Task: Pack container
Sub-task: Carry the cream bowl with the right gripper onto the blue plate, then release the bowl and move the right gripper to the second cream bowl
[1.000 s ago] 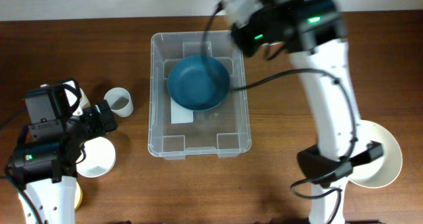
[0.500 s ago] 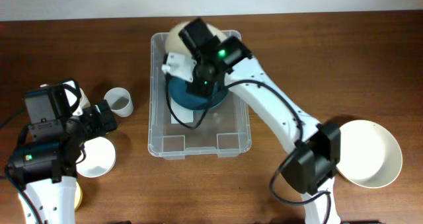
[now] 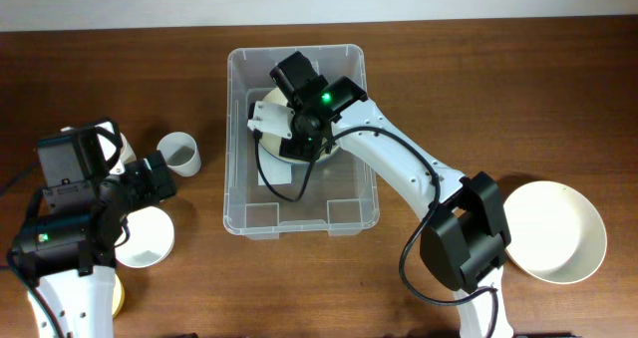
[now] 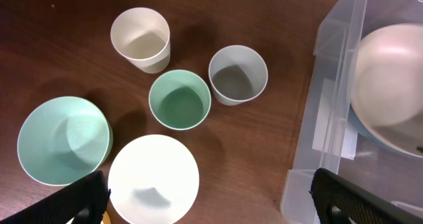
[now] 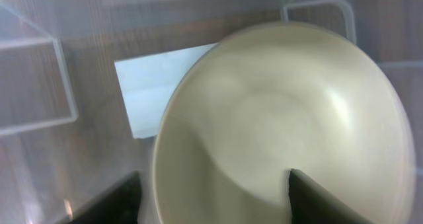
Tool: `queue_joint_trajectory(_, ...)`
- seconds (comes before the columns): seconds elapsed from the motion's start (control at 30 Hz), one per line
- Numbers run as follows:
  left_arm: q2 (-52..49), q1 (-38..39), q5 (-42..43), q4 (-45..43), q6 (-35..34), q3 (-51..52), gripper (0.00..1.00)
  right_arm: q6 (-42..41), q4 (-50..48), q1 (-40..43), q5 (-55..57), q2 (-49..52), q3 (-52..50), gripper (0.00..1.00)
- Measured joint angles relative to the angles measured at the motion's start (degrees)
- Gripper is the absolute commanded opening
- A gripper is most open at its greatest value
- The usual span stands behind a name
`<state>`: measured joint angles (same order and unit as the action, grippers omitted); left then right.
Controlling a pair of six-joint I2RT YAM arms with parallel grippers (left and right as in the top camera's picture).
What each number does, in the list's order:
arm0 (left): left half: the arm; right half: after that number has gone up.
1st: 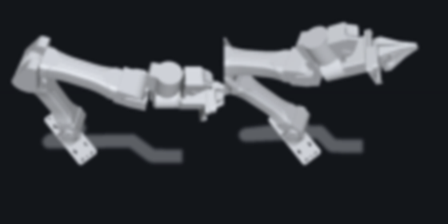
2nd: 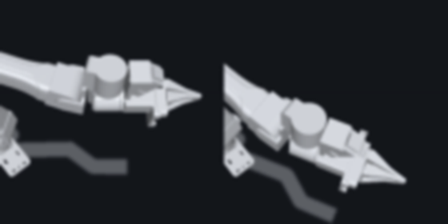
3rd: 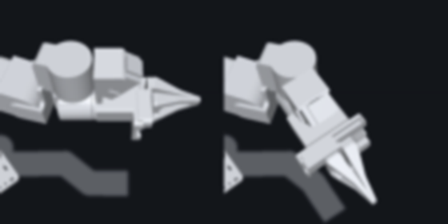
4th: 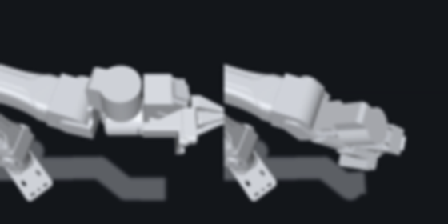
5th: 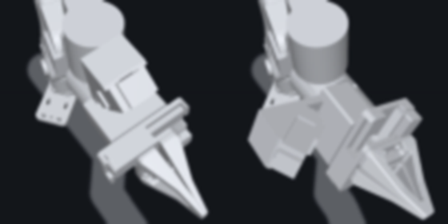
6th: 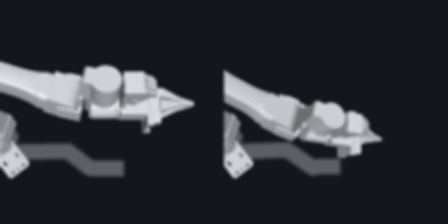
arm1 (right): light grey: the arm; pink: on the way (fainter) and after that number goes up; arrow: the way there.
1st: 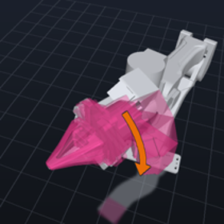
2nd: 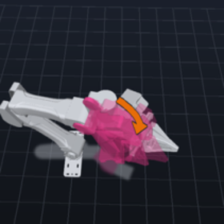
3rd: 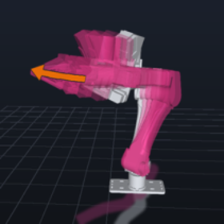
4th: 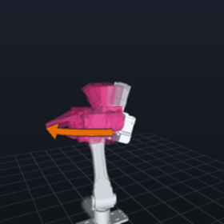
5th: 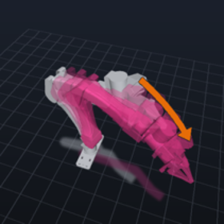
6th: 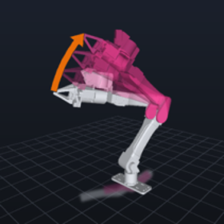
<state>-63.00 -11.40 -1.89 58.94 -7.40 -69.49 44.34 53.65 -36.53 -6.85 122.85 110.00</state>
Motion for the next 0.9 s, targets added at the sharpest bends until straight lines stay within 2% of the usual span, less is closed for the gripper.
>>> queue_joint_trajectory(0.17, 0.00, 0.00, 0.00, 0.00, 0.00, 0.00, 0.99, -6.75, 0.09, 0.02, 2.67, -0.46, 0.15, 0.80)
queue_joint_trajectory(0.27, 0.00, 0.00, 0.00, 0.00, 0.00, 0.00, 0.99, -17.44, 0.96, 0.57, 10.27, -3.08, 2.73, 0.80)
queue_joint_trajectory(0.43, 0.00, 0.00, 0.00, 0.00, 0.00, -0.04, 0.99, -38.82, 6.27, 6.86, 21.35, -14.25, 5.95, 0.82)
queue_joint_trajectory(0.5, 0.00, 0.00, 0.00, 0.00, 0.00, -0.04, 0.99, -53.51, 14.36, 14.14, 25.68, -20.52, 7.28, 0.99)
queue_joint_trajectory(0.63, 0.00, 0.00, 0.00, -0.02, 0.00, -0.04, 0.99, -74.95, 28.50, 28.04, 27.93, -24.22, 7.98, 0.99)
queue_joint_trajectory(0.67, 0.00, 0.00, 0.00, 0.00, 0.00, -0.04, 0.99, -82.58, 31.63, 33.86, 27.45, -23.54, 7.21, 0.99)
queue_joint_trajectory(0.77, 0.00, 0.00, 0.02, 0.00, 0.00, -0.04, 0.99, -89.70, 32.65, 41.42, 24.20, -22.77, 3.21, 0.99)
queue_joint_trajectory(0.9, 0.00, 0.00, 0.17, 0.02, 0.00, -0.07, 0.99, -94.12, 29.07, 50.23, 21.24, -22.14, -5.09, 0.99)
